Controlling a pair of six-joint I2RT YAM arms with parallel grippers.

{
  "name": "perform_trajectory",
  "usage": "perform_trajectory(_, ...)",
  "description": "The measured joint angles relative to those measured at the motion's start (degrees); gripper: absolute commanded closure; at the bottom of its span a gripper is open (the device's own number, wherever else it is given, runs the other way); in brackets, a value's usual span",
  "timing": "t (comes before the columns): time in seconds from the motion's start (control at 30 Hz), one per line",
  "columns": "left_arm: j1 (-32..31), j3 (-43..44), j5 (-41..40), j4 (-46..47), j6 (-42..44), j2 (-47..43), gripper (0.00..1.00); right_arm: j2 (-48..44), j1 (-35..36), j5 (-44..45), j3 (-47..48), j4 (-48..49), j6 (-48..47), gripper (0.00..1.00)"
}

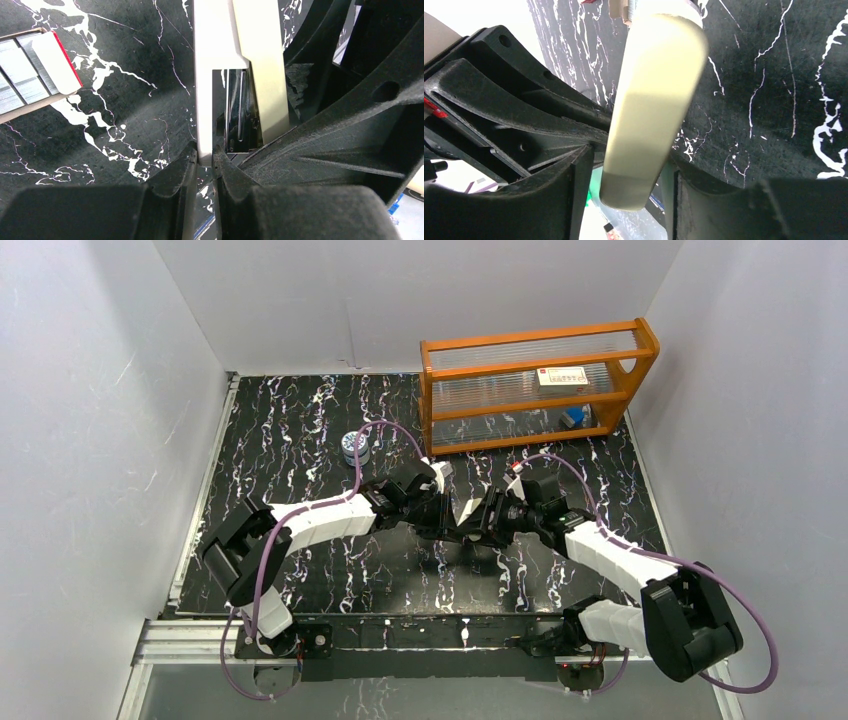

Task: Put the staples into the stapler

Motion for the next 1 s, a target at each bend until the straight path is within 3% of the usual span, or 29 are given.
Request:
perform_trajectory(0.4, -0.5, 0.0, -3.2, 0.3, 0.7, 0.0, 1.0, -4.6, 0.2, 4.8, 0.0, -4.8, 1.2, 0.65)
perform_trajectory(0.67, -1.0, -0.9, -7.3, -0.9, 8.3, -0.7, 1.0, -7.8, 0.1, 7.1, 2.3, -12.0, 0.7, 0.66)
perform_trajectory(1.0, -0.9, -7.8, -8.0, 0.9, 18.9, -9.2, 1.0, -7.8, -5.0, 5.7, 8.5, -18.9, -4.3, 0.63)
